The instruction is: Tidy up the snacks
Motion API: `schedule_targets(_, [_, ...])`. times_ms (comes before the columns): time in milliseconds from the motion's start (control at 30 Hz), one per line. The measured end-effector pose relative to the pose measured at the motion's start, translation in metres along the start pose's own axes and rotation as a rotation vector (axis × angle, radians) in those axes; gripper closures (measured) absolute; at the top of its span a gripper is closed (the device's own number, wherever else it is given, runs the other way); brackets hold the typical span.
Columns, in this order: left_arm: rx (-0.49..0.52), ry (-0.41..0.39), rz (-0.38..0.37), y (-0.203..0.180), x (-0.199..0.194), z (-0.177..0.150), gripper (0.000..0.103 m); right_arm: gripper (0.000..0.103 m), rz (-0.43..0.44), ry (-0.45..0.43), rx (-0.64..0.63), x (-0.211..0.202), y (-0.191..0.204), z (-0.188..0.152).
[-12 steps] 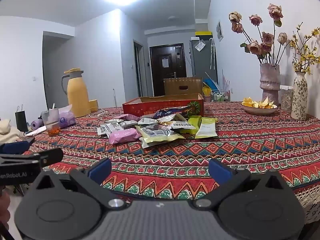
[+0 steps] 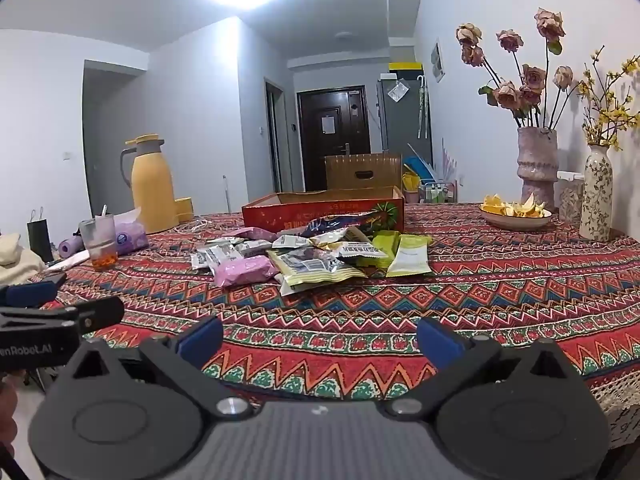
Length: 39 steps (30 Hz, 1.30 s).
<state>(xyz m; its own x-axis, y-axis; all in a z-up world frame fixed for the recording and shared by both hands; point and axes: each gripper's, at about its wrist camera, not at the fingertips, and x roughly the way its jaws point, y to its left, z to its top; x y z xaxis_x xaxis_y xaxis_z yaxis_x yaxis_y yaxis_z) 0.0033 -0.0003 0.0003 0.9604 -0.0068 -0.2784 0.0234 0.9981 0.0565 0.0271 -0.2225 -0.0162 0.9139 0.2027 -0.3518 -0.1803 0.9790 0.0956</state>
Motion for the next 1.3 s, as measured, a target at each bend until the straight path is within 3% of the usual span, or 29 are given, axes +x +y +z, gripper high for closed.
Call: schedule_targets(1300, [0.010, -0.017, 0.013, 0.0006, -0.0010, 0.0013, 0.000, 0.000, -0.019, 0.014, 0.010, 0.0012, -0.0037, 0.0002])
